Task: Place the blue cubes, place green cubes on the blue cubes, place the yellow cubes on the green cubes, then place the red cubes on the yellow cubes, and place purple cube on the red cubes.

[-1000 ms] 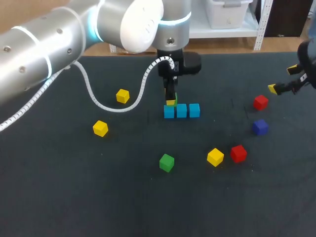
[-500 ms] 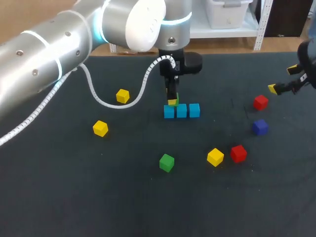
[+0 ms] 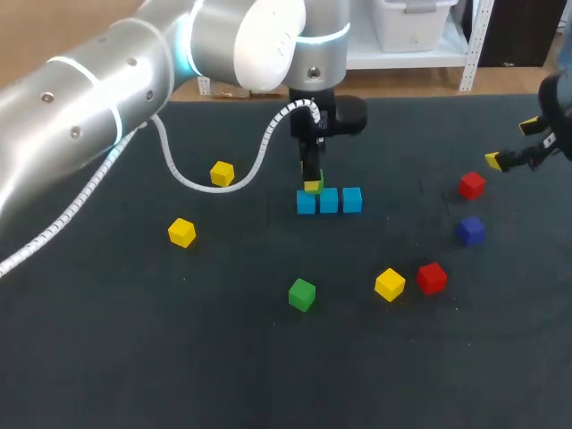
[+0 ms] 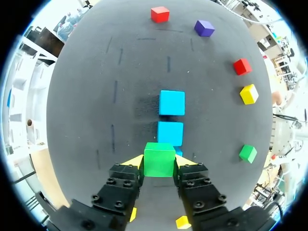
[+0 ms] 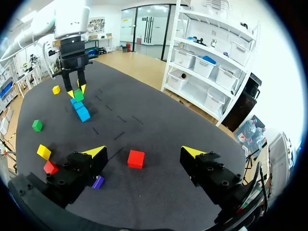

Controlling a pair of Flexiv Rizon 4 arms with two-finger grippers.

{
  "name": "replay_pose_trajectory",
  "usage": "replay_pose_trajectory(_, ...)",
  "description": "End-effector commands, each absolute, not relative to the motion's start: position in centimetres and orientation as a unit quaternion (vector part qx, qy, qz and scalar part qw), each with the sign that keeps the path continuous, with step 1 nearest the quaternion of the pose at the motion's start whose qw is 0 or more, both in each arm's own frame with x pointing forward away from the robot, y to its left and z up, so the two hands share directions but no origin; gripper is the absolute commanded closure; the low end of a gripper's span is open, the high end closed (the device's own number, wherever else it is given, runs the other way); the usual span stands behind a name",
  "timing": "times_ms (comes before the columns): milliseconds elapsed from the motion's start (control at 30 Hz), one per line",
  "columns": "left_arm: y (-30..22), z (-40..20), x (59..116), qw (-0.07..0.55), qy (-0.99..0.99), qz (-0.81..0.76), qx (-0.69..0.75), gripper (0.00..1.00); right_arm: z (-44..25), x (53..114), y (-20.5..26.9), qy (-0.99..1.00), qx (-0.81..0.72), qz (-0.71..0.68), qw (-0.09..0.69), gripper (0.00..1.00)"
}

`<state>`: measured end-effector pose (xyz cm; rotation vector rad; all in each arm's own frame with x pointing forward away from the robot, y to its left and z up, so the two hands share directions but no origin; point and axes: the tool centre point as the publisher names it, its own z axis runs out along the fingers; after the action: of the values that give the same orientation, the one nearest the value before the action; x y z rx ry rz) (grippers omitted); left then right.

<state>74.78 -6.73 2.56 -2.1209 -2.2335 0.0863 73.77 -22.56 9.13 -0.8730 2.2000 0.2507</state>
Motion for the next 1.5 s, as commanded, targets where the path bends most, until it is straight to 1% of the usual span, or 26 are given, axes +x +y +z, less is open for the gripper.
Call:
replay_pose_trajectory(33,-6.8,2.4,75.1,0.035,-0.723,0.031,-0.689,1.0,9.1,73.8,-22.5,0.859,-0.34,0.096,0.372,0.0)
replay_pose_trajectory(1500,-6.7,2.5,73.3,0.032,-0.722,0.032,-0.691,1.0,9.1,73.8,-22.5,0.859,-0.34,0.096,0.372,0.0)
